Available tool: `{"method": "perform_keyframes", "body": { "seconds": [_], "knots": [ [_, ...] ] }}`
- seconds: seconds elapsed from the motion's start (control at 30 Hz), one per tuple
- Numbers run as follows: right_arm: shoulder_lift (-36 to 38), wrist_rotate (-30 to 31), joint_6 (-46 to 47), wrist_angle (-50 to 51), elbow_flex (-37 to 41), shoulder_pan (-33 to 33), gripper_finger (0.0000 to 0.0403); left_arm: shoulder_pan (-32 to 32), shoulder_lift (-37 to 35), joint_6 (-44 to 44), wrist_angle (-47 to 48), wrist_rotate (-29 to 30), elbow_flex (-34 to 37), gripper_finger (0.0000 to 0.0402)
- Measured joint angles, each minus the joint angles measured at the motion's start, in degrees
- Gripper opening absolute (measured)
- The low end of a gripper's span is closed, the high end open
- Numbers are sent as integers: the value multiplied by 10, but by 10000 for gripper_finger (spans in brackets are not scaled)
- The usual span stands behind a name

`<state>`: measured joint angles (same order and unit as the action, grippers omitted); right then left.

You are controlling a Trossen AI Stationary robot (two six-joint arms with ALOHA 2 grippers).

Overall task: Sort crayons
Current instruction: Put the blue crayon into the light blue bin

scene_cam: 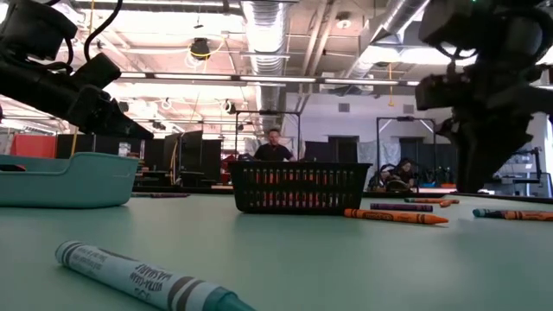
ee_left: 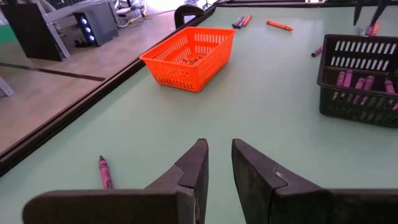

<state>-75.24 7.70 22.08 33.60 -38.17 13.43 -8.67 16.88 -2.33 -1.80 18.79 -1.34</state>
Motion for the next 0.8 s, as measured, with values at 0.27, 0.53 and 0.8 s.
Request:
{"method": "perform_keyframes", "body": {
  "seconds": [0.27,0.53,0.8],
  "knots": [
    [-1,-15,28,57,0,-18,107,0,0,-2,1,0,0,61],
    [-1,-42,49,54,0,12,107,0,0,0,1,0,0,61],
    [-1,-22,36,42,0,31,107,0,0,-1,1,0,0,61]
  ]
}}
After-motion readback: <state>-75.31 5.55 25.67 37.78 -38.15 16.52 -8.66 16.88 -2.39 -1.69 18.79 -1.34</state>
